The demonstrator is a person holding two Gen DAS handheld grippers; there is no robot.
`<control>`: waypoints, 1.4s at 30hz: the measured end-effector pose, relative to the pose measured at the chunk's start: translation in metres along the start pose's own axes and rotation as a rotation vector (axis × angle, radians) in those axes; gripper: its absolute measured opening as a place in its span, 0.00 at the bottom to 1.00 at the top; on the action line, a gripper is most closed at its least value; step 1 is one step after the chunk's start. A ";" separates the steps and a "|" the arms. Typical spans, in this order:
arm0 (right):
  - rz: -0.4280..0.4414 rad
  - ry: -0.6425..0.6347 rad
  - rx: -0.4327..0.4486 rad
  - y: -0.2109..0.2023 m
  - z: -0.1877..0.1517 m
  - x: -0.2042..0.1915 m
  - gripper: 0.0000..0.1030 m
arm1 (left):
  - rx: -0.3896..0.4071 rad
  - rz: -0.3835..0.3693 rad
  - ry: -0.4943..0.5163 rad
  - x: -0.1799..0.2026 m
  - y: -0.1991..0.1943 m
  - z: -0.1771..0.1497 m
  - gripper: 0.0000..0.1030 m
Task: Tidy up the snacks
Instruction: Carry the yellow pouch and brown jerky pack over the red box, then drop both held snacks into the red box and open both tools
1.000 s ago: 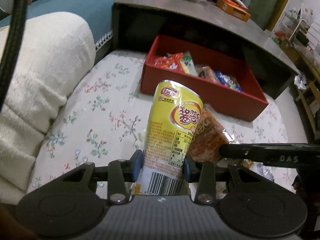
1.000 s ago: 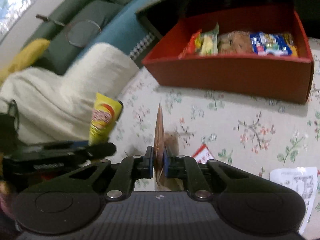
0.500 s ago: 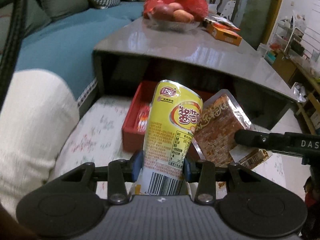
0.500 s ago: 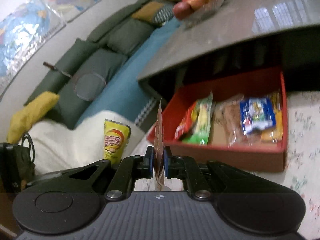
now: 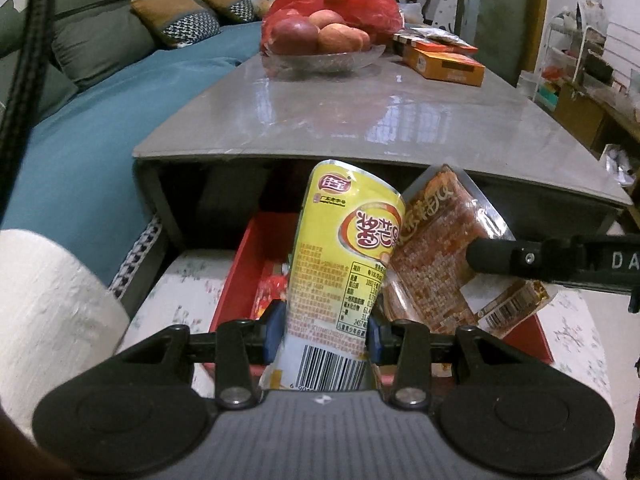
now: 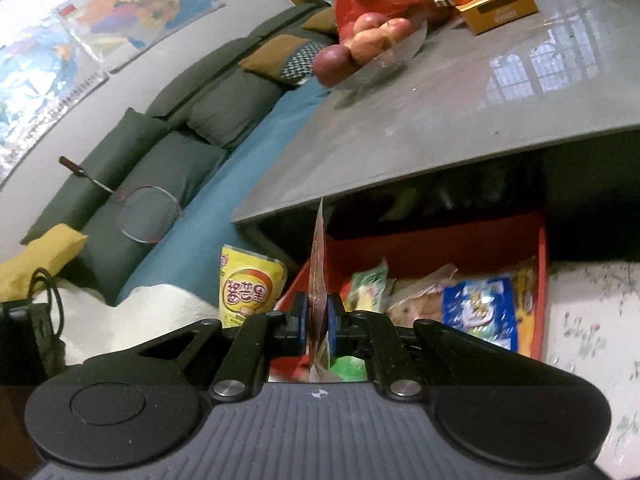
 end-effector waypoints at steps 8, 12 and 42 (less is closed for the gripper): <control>-0.075 -0.014 -0.028 0.030 0.003 0.025 0.13 | -0.028 0.015 0.006 -0.002 0.040 0.005 0.33; -0.114 -0.036 -0.066 0.039 -0.004 0.032 0.18 | -0.035 0.023 0.015 -0.003 0.050 0.005 0.37; -0.172 -0.111 -0.031 0.017 -0.001 0.024 0.66 | -0.013 0.089 -0.036 -0.010 0.035 0.015 0.63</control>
Point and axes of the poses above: each gripper's, at about its wrist camera, not at the fingertips, and y roughly the way its jaws point, x to its right, z to its top, the point moved 5 cm from there along y, roughly the way its jaws point, and after that the axes turned 7 degrees about x, right-handed, at the moved point
